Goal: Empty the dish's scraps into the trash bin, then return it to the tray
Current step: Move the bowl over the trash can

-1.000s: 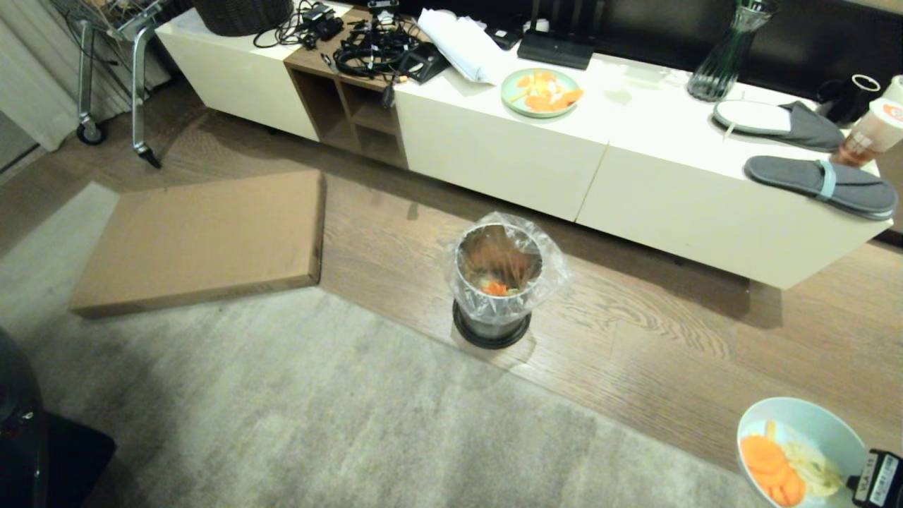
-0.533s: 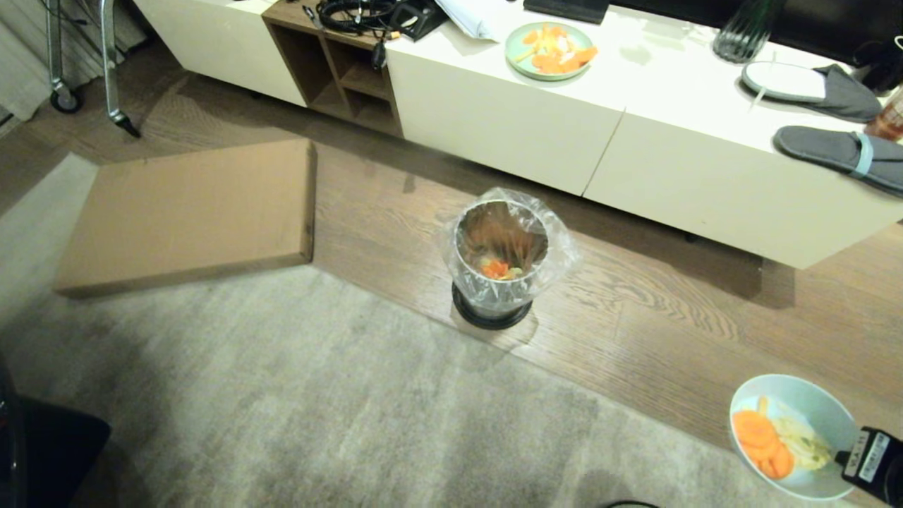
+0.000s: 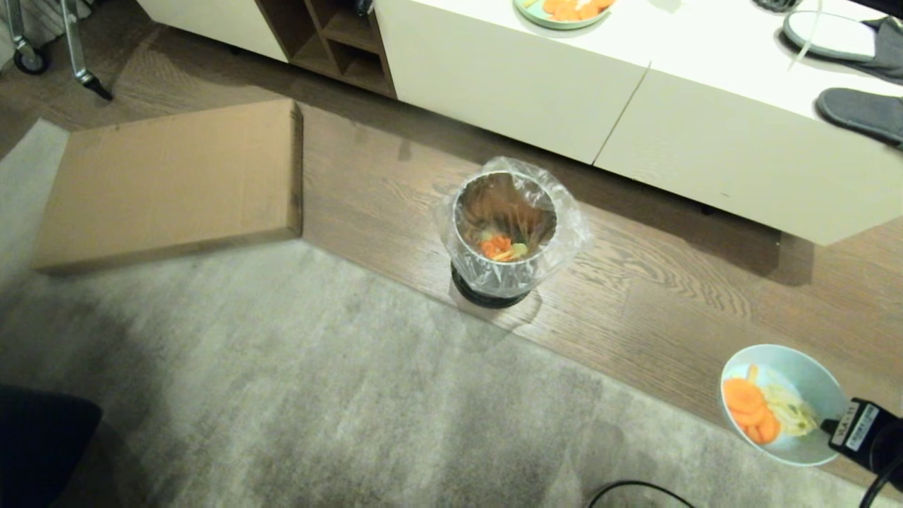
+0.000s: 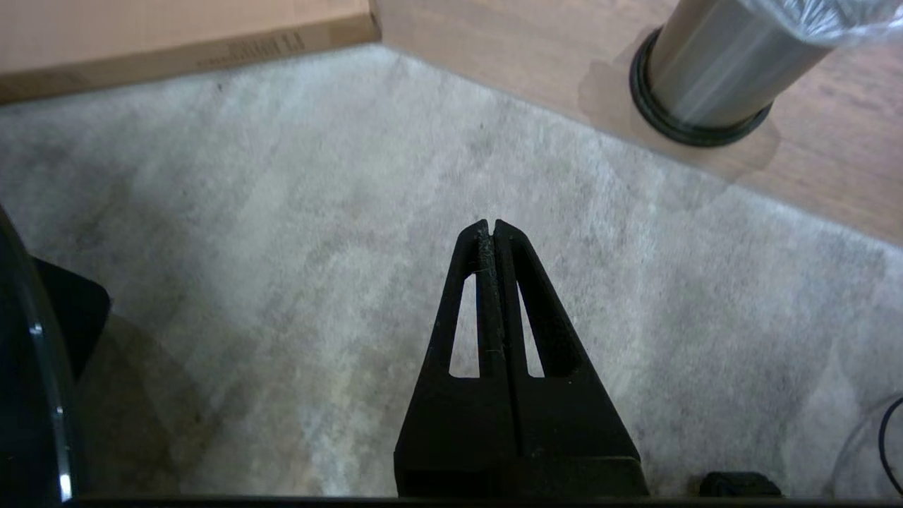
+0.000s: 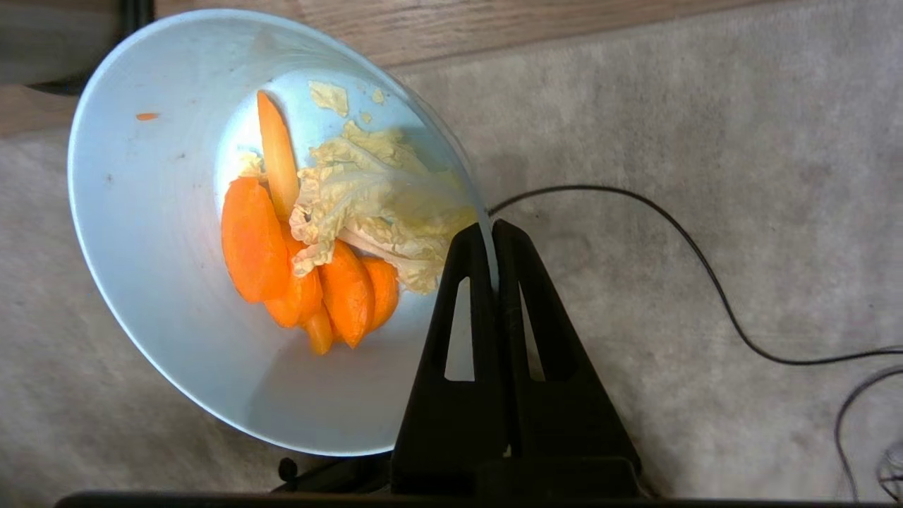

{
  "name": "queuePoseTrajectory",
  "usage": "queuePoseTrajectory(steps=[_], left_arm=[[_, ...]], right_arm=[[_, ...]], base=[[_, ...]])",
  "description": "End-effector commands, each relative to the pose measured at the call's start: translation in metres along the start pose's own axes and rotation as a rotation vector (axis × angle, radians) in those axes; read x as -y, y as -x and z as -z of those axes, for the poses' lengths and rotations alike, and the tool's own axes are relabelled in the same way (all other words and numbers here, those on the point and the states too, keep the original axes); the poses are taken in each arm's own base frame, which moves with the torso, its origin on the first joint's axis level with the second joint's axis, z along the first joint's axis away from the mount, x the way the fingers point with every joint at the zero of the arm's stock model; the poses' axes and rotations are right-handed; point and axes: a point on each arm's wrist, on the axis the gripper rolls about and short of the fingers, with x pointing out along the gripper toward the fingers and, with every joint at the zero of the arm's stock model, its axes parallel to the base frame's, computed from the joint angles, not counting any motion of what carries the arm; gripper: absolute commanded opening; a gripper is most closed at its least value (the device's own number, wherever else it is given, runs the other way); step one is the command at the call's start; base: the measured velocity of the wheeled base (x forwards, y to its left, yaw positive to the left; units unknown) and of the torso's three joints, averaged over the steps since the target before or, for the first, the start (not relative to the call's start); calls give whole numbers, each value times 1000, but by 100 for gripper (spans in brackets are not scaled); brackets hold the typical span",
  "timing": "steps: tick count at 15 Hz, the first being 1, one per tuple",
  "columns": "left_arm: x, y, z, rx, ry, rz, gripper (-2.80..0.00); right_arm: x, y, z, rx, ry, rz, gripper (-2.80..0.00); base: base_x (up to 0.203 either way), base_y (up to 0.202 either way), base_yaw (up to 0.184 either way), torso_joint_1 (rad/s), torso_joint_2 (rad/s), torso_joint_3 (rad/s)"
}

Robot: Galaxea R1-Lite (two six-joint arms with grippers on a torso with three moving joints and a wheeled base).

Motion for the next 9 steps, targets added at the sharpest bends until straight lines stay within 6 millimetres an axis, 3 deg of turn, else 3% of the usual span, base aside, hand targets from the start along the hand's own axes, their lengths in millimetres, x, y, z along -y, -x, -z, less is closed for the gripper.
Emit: queuePoseTrajectory(steps=[1, 4, 9], left_arm=[[0, 0, 0, 0, 0, 0, -280], [0, 0, 0, 0, -3, -2, -280], [0, 0, 0, 0, -2, -2, -280]], right_arm=[[1, -1, 2, -9, 19, 5, -280], [0, -1, 2, -15, 25, -4, -280], [1, -2, 4, -29, 29, -3, -280]], base=[[0, 0, 0, 2, 4, -201], [0, 0, 0, -2, 1, -149], [0, 0, 0, 1, 0, -16]])
